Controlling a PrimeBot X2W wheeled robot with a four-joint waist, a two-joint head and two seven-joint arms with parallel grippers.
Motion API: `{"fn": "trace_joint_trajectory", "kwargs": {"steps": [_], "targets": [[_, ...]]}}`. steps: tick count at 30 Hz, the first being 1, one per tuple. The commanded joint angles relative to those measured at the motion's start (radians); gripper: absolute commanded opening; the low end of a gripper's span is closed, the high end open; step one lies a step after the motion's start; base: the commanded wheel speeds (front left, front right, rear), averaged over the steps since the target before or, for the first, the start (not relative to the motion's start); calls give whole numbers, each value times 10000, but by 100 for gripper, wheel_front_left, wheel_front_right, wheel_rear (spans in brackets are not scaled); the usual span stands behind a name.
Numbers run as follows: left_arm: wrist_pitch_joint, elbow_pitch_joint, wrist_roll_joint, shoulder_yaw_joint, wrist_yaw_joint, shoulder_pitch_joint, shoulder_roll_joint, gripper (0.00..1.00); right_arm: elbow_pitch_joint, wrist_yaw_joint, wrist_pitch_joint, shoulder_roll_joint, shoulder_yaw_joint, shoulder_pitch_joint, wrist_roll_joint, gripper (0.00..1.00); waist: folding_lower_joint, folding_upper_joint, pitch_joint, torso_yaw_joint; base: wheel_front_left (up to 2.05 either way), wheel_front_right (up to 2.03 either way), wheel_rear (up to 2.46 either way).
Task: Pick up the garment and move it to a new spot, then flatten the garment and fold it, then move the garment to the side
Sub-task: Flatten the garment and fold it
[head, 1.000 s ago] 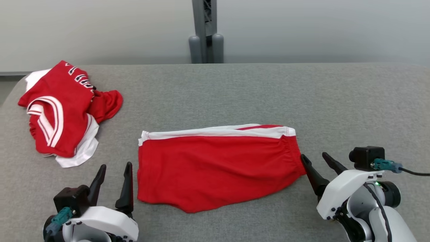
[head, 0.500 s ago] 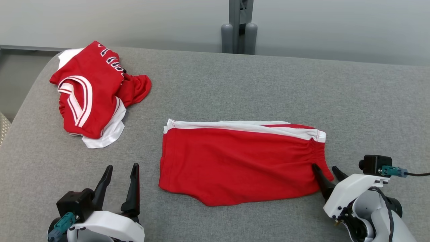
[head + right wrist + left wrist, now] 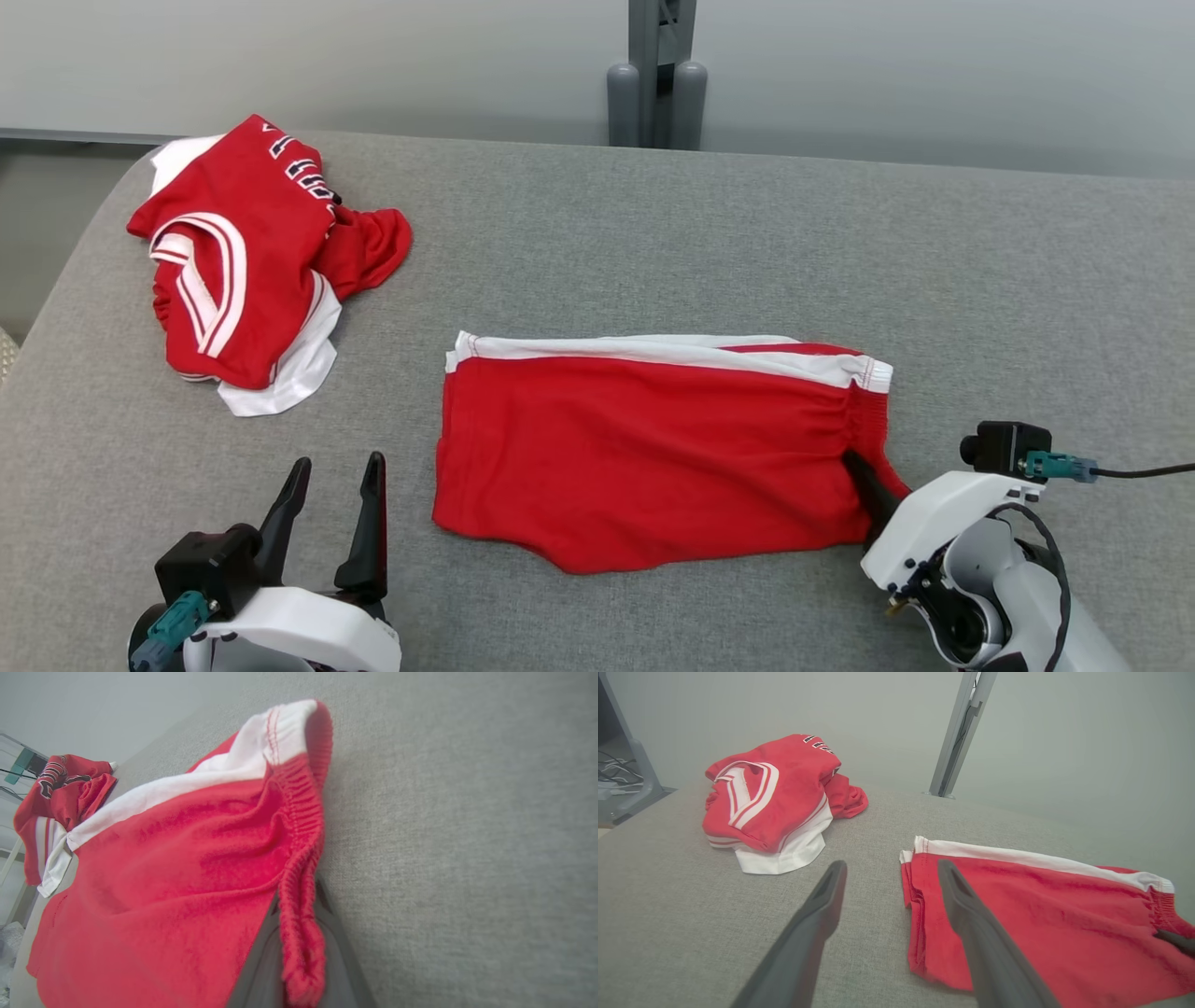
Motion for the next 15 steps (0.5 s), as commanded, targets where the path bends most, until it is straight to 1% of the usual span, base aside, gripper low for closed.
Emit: {"fn": "trace_joint_trajectory", "kwargs": {"steps": [1,7,11,15], "targets": [[-11,-35,63,27,78,35,56,100,67,1,-91,-43,54,-77,121,0,0,0,-10,-85,0,0,0],[-13,-76,63,22,126,68,79,100,-199,1,-199,-172,128,-307,626,0,0,0,-47,-502,0,0,0],[-39,-164,98,3,111,42,93,100,-591,1,-22,-554,117,-291,822,0,0,0,-90,-865,0,0,0],[-59,-329,137,-46,93,0,132,100,-978,1,269,-1003,-211,-176,804,0,0,0,-143,-1253,0,0,0]]}}
